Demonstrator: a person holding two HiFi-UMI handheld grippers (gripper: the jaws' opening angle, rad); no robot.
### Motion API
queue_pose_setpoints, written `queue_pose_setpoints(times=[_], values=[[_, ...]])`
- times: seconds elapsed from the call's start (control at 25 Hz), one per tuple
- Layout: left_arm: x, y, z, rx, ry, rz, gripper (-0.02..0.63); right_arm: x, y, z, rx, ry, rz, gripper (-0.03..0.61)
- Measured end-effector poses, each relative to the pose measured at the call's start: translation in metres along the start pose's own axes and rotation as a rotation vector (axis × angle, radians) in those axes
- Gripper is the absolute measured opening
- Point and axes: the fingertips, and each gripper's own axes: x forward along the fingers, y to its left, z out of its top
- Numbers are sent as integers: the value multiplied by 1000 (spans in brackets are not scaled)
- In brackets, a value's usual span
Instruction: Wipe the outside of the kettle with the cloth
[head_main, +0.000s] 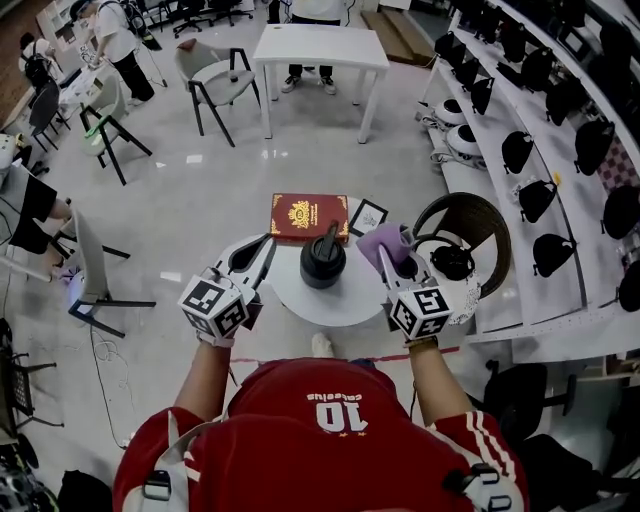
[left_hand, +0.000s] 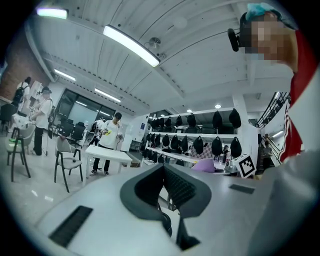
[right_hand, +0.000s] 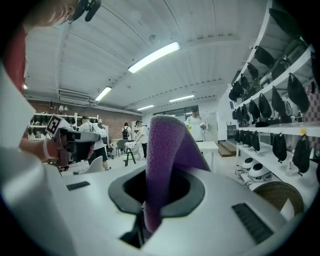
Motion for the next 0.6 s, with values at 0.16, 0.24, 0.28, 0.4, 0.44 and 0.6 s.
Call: queue_pose_setpoints(times=[0.16, 0.24, 0.28, 0.4, 0.44, 0.6], values=[[7, 2, 3, -2, -9, 19, 6, 14, -12, -4, -12, 9, 2, 44], [9, 4, 2, -1, -11, 29, 6, 23, -18, -7, -16, 12, 3, 45], [10, 5, 1, -2, -10, 35, 6, 27, -20, -10, -16, 14, 3, 44], [11, 7, -2, -4, -13, 57, 6, 40, -23, -20, -18, 25, 11, 44], [11, 8, -3, -5, -17, 65, 6, 45, -24, -24, -21, 30, 15, 46], [10, 10, -7, -7, -27, 95, 6, 64, -27, -40, -37, 43, 24, 45]])
